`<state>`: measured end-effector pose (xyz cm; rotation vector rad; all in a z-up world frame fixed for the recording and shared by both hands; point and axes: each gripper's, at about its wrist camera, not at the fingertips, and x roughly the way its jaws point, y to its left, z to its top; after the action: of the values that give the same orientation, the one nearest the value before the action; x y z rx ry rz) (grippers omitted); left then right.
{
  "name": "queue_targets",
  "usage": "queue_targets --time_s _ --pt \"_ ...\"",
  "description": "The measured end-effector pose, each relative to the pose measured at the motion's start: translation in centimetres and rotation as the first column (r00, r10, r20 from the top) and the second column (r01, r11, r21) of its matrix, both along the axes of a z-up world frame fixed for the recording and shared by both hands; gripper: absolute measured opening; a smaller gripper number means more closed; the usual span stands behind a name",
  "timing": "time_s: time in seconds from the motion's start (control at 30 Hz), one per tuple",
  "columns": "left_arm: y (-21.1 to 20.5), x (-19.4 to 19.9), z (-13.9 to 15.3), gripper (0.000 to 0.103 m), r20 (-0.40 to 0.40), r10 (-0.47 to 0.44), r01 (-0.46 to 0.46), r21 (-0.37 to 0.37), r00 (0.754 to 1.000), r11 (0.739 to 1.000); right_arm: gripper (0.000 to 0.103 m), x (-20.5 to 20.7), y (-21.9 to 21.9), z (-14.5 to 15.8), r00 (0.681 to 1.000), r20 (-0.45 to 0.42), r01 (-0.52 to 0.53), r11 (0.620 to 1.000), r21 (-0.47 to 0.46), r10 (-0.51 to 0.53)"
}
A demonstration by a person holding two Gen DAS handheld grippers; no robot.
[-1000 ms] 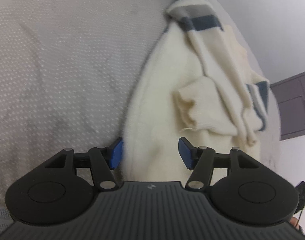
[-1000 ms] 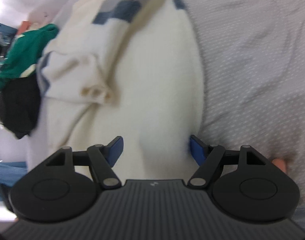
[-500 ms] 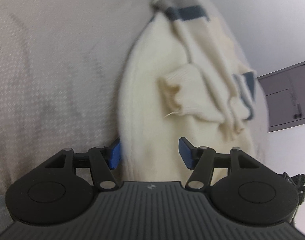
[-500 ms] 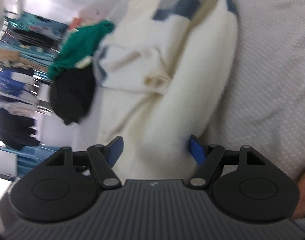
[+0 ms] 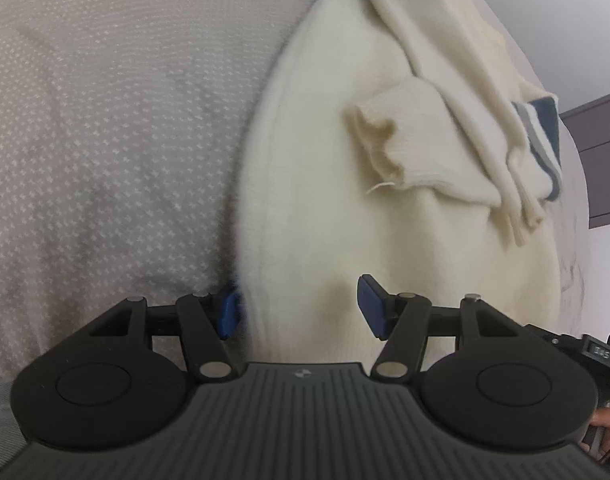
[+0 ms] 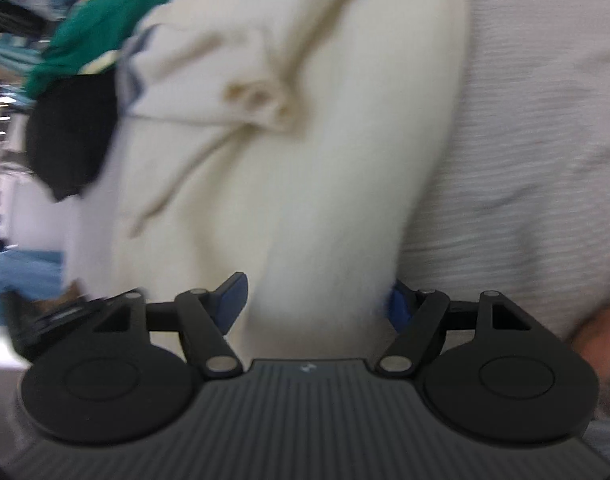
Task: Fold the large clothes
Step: 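Grasp the sweater side edge with both grippers and fold it over the body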
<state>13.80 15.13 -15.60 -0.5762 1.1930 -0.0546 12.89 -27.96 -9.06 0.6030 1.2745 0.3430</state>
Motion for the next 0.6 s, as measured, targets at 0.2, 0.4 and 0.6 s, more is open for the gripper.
queue_targets --time_s 0.2,0.4,0.6 --pt "-2.3 0.5 -0.2 0.044 0.005 -0.035 0.035 0.071 0.999 0.997 0.058 0.0 1.0 -0.5 1.000 -0.016 -0.021 0.993 -0.115 0.019" --pt "-0.9 -1.2 1.3 0.012 0.113 0.035 -0.043 0.066 0.993 0.997 0.022 -0.3 2.2 0.1 0.998 0.053 -0.034 0.983 -0.178 0.044" --pt "2.1 -3.6 3.7 0.010 0.276 0.173 -0.151 -0.100 0.946 0.984 0.020 -1.5 -0.8 3.6 0.982 0.186 0.035 0.999 -0.015 -0.031"
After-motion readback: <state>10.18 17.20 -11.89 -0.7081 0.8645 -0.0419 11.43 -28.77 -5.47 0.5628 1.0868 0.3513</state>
